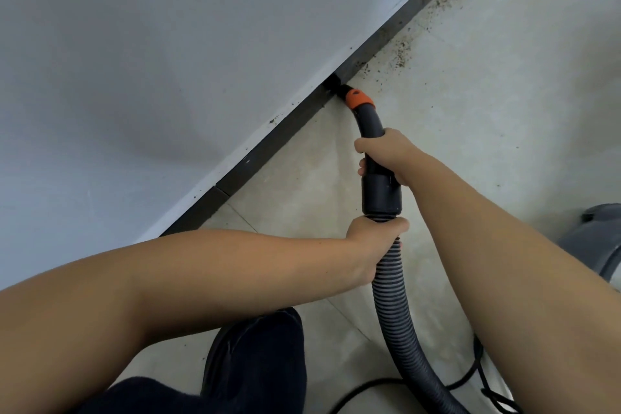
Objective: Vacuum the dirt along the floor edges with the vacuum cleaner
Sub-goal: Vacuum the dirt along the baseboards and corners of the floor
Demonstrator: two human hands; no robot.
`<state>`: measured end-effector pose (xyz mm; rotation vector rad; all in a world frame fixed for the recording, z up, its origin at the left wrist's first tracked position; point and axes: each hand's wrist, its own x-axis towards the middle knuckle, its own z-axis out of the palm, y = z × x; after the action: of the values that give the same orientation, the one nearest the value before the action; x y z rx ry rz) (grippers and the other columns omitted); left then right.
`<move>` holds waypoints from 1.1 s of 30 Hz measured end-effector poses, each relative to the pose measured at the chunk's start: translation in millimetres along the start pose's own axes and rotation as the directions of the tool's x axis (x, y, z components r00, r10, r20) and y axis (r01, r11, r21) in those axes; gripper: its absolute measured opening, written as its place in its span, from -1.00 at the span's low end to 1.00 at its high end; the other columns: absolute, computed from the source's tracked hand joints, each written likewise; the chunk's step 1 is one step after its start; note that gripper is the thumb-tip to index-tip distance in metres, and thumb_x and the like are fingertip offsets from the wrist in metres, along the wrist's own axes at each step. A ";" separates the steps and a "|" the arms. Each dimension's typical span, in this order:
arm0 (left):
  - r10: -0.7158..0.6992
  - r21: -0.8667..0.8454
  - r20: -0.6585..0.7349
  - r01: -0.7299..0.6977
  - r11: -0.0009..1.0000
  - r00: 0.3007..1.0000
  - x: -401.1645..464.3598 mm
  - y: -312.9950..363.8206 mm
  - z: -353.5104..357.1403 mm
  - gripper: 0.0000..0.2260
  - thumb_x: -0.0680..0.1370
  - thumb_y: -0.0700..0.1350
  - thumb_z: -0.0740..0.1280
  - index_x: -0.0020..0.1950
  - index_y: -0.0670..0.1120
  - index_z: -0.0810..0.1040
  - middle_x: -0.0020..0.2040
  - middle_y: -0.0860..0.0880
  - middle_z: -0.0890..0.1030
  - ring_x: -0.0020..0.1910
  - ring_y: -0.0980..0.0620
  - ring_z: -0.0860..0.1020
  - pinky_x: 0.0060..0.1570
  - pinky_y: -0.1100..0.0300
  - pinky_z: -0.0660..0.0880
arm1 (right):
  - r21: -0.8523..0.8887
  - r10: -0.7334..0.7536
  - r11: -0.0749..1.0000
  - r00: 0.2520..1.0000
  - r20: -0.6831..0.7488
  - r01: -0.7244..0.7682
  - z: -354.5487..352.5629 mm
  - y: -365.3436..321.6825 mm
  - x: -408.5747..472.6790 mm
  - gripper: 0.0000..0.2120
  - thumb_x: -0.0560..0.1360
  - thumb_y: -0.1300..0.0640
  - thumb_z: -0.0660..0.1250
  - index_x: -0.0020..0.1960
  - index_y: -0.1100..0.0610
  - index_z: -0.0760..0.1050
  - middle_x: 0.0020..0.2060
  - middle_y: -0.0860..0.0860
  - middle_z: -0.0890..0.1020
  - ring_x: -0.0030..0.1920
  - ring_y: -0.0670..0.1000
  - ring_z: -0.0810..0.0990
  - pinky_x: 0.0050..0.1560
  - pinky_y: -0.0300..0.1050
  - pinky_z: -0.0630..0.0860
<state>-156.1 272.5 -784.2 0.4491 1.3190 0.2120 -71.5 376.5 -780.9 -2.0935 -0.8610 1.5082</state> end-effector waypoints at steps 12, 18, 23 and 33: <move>-0.051 0.035 -0.022 0.052 0.998 0.998 -19.6 -48.9 -5.5 -0.87 0.47 -0.14 0.39 -0.07 -0.16 0.51 -0.15 -0.12 0.57 -0.19 -0.07 0.55 -0.11 0.08 0.53 | 0.016 -0.022 1.000 0.990 0.140 0.020 23.3 30.4 -37.7 -0.86 0.47 0.23 0.31 -0.05 0.12 0.35 -0.41 0.10 0.57 -0.54 -0.01 0.57 -0.49 -0.20 0.52; 0.001 0.132 0.037 -0.005 0.991 0.999 -8.7 -36.1 1.5 -0.89 0.47 -0.18 0.38 -0.05 -0.16 0.51 -0.16 -0.12 0.55 -0.19 -0.09 0.53 -0.11 0.09 0.50 | 0.140 0.030 0.990 0.994 -0.100 -0.016 -3.7 41.1 -31.9 -0.78 0.47 0.23 0.30 0.07 0.21 0.35 -0.41 0.10 0.55 -0.53 0.00 0.55 -0.47 -0.22 0.53; 0.009 0.180 0.110 -0.029 0.983 0.994 5.5 -12.4 13.4 -0.91 0.47 -0.21 0.37 -0.06 -0.15 0.50 -0.23 -0.10 0.51 -0.21 -0.09 0.51 -0.10 0.07 0.48 | 0.262 0.111 0.964 0.959 -0.262 -0.040 -29.5 42.0 -12.9 -0.77 0.46 0.24 0.29 0.08 0.20 0.34 -0.29 0.12 0.54 -0.46 0.03 0.56 -0.47 -0.21 0.51; 0.073 0.012 0.020 -0.074 0.997 0.997 26.9 31.2 16.6 -0.86 0.49 -0.18 0.39 -0.02 -0.17 0.49 -0.16 -0.14 0.54 -0.22 -0.08 0.51 -0.07 0.05 0.52 | 0.080 0.011 0.997 0.995 -0.096 -0.003 -27.7 -16.2 29.8 -0.75 0.46 0.25 0.30 0.10 0.22 0.34 -0.41 0.10 0.56 -0.57 -0.02 0.56 -0.50 -0.24 0.52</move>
<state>-130.3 307.9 -791.5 0.5100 1.2868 0.2600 -42.5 409.4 -781.8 -2.0945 -0.7465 1.4089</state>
